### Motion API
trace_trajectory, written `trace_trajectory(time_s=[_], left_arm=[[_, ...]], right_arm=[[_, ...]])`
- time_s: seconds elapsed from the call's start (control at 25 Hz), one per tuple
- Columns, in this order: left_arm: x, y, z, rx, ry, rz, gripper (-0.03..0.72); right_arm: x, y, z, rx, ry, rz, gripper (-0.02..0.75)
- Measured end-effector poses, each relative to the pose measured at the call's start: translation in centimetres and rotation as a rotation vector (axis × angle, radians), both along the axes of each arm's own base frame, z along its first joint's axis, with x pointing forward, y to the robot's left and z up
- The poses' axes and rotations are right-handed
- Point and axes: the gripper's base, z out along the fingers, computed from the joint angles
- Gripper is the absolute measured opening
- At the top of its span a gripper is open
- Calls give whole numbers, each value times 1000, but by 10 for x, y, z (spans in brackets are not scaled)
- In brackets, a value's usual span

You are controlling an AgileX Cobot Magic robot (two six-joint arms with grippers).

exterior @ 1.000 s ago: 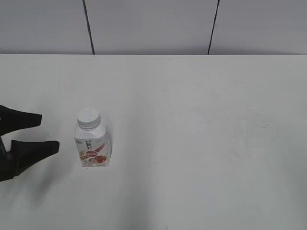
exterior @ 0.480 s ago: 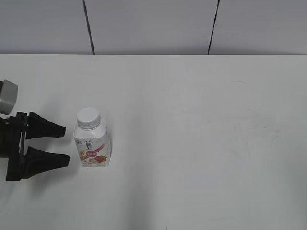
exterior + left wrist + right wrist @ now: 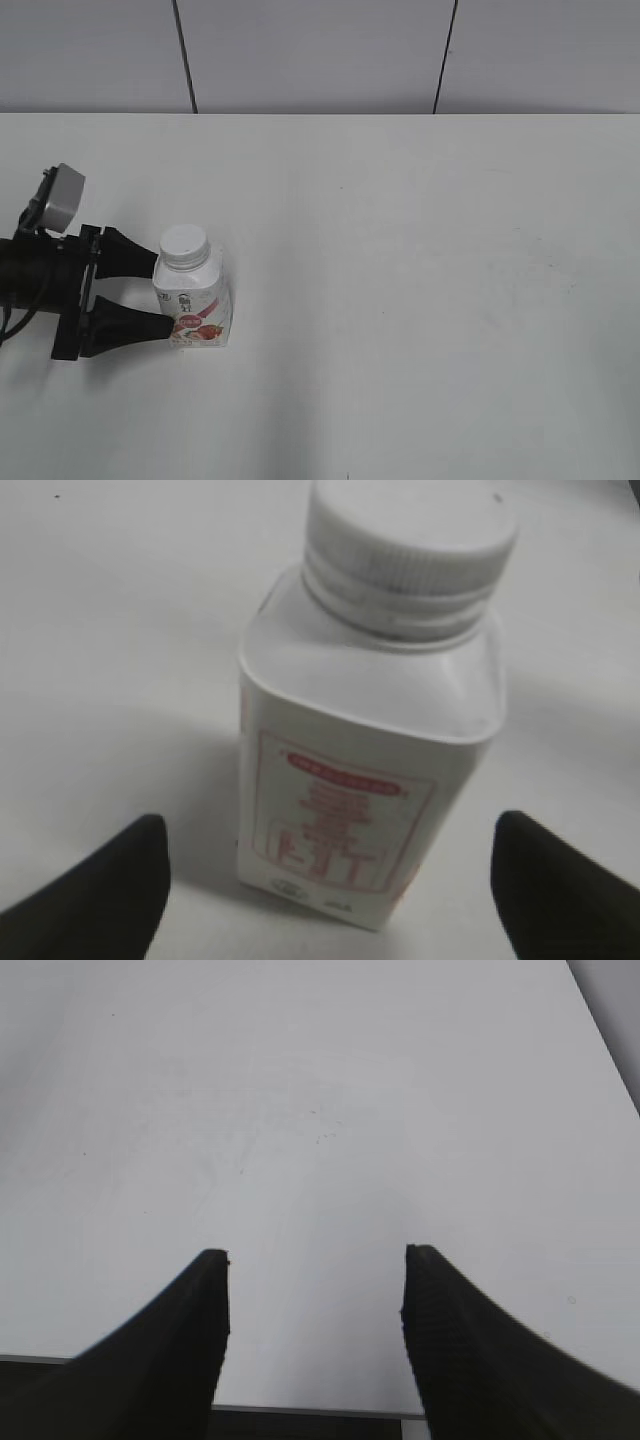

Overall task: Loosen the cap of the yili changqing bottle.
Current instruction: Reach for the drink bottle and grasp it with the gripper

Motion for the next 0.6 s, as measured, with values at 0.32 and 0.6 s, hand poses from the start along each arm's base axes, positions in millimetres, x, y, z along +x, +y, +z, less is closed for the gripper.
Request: trace_trajectory(time_s=[0.32,0.6], left_arm=[[4,-18,-17,-29,34,-78,592],[11,-28,-26,-43,32,-120,586]], right_arm=[[0,0,0,0,0,0,448],[0,0,0,0,0,0,448]])
